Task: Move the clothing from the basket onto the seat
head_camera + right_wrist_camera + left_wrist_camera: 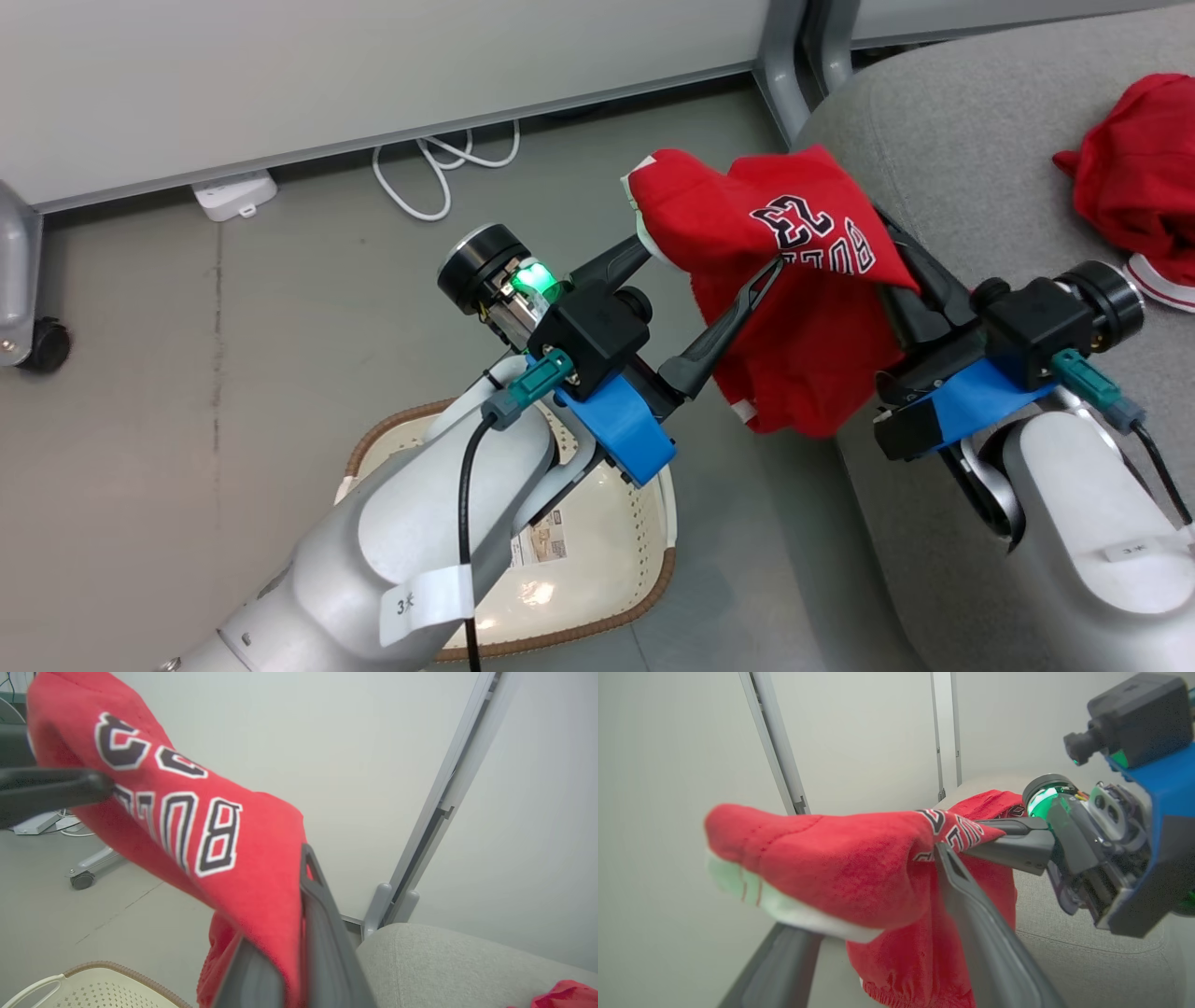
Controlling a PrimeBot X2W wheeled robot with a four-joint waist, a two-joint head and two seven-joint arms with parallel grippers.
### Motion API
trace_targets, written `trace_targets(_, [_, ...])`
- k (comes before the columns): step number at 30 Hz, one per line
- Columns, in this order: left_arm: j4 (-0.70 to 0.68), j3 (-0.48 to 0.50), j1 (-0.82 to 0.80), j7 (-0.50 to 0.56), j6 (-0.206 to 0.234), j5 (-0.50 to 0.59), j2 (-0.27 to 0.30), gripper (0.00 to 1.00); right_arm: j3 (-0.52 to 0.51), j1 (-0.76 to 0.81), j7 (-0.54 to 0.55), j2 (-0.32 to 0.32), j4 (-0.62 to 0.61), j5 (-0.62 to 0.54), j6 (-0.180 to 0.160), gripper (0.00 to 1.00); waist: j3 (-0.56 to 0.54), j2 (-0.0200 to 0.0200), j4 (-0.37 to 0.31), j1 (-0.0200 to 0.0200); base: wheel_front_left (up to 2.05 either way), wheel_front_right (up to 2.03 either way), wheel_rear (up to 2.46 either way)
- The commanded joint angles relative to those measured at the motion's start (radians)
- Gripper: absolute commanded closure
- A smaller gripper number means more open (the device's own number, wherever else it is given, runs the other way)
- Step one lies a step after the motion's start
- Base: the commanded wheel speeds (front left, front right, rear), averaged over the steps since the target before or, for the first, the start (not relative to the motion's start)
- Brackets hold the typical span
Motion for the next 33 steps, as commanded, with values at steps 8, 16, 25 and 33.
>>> trace_targets(8, [0.005, -0.016, -0.001, -0.003, -0.001, 0.006, 0.024, 0.00, -0.132, 0.051, -0.004, 0.026, -0.050, -0.021, 0.000, 1.00, 0.056, -0.0001, -0.082, -0.0001, 0.00, 0.00, 0.00])
trace_targets(16, [0.007, -0.048, 0.007, -0.003, -0.001, 0.007, 0.040, 0.00, -0.254, 0.099, -0.004, 0.062, -0.100, -0.025, 0.000, 1.00, 0.094, -0.0001, -0.144, -0.0001, 0.00, 0.00, 0.00])
trace_targets(25, [0.003, -0.075, 0.002, -0.003, -0.001, 0.012, 0.055, 0.00, -0.355, 0.159, -0.004, 0.097, -0.141, -0.038, 0.000, 1.00, 0.123, -0.0001, -0.204, -0.0001, 0.00, 0.00, 0.00])
trace_targets(33, [0.000, -0.088, -0.003, -0.003, -0.001, 0.012, 0.055, 0.00, -0.396, 0.201, -0.004, 0.119, -0.159, -0.044, 0.000, 1.00, 0.131, -0.0001, -0.228, -0.0001, 0.00, 0.00, 0.00])
